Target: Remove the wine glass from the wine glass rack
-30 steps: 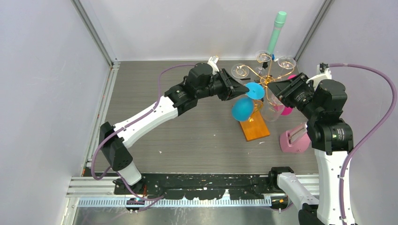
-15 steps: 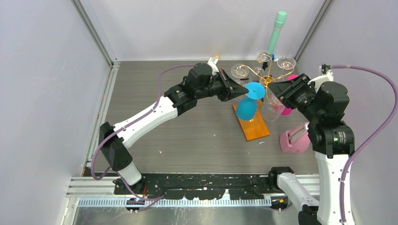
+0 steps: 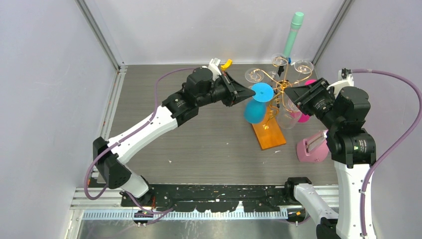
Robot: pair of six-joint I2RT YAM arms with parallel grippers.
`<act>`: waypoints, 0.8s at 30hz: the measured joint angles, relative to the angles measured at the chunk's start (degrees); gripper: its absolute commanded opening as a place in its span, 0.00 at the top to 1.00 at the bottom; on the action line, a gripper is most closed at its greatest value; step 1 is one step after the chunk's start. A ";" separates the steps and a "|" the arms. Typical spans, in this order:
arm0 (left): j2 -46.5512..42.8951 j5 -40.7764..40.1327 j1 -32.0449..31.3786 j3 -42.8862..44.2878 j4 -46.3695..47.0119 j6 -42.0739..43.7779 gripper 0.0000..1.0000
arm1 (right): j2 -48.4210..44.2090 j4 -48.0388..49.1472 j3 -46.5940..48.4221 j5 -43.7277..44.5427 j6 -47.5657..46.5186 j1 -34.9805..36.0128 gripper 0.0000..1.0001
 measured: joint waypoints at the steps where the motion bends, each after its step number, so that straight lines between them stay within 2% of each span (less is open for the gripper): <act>1: -0.74 -0.68 0.46 -0.90 0.24 0.11 1.00 | 0.00 0.00 0.00 0.11 0.07 0.00 0.67; 7: -2.08 -2.60 1.88 -3.96 2.08 0.17 1.00 | -0.11 0.02 0.00 0.83 0.42 0.00 0.67; 12: -1.49 -1.95 2.69 -3.50 3.93 0.59 1.00 | -0.11 0.02 0.00 0.90 0.72 0.00 0.61; 24: 7.17 2.40 3.26 6.40 3.74 1.88 1.00 | -0.48 0.02 0.00 0.85 0.90 0.00 0.56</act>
